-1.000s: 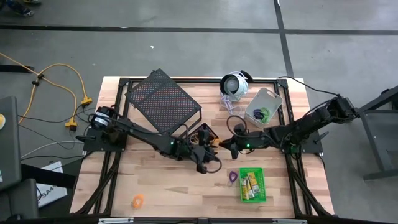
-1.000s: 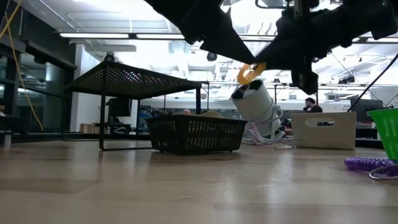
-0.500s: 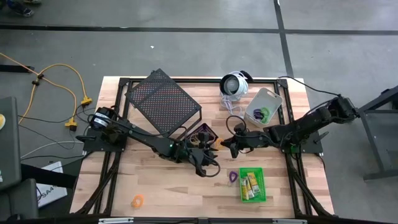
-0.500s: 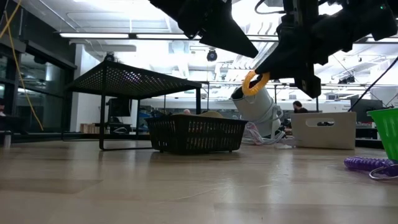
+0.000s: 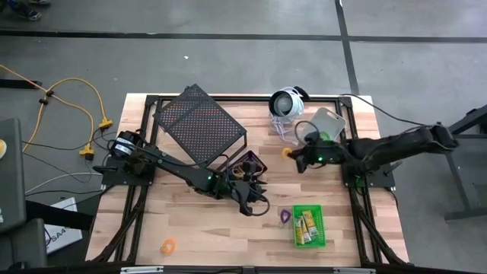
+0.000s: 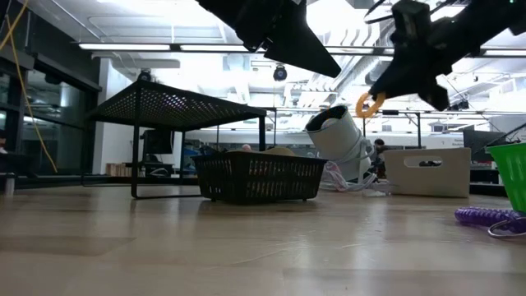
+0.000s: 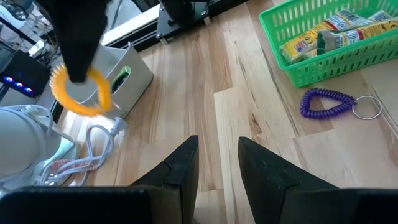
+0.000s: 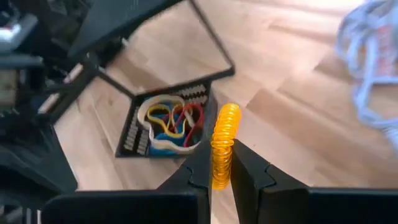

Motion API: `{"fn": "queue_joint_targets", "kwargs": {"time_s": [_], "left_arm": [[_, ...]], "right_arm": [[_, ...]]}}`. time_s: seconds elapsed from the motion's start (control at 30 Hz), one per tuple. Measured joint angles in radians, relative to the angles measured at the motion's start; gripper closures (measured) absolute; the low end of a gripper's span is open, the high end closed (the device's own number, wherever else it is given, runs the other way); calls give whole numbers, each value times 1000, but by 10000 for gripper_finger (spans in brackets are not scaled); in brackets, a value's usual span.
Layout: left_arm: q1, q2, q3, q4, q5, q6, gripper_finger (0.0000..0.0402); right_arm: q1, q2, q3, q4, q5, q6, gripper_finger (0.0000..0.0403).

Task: Pick & Place Office Desk Supplies
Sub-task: Put the right orange spring keychain into the white bin

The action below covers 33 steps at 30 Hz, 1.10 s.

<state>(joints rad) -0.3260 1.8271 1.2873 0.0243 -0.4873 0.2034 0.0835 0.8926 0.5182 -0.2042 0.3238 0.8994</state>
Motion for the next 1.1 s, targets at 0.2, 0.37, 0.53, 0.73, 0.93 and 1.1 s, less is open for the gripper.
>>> {"fn": "queue_joint_targets", "kwargs": {"time_s": [0.2, 0.37, 0.53, 0.73, 0.93, 1.1], "left_arm": [[0, 0, 0, -1, 0, -1, 295], [0, 0, 0, -1, 0, -1, 295], [0, 0, 0, -1, 0, -1, 295], [0, 0, 0, -1, 0, -1, 295], [0, 0, 0, -1, 0, -1, 295], [0, 0, 0, -1, 0, -1, 295]], "right_arm": [[-74, -156, 0, -181, 53, -32, 378], [-134, -213, 0, -313, 117, -31, 378], [-191, -215, 0, -410, 208, -9, 378], [-279, -209, 0, -496, 309, 5, 378], [-348, -175, 0, -524, 277, -1, 378], [-377, -106, 0, -535, 281, -3, 378]]}}
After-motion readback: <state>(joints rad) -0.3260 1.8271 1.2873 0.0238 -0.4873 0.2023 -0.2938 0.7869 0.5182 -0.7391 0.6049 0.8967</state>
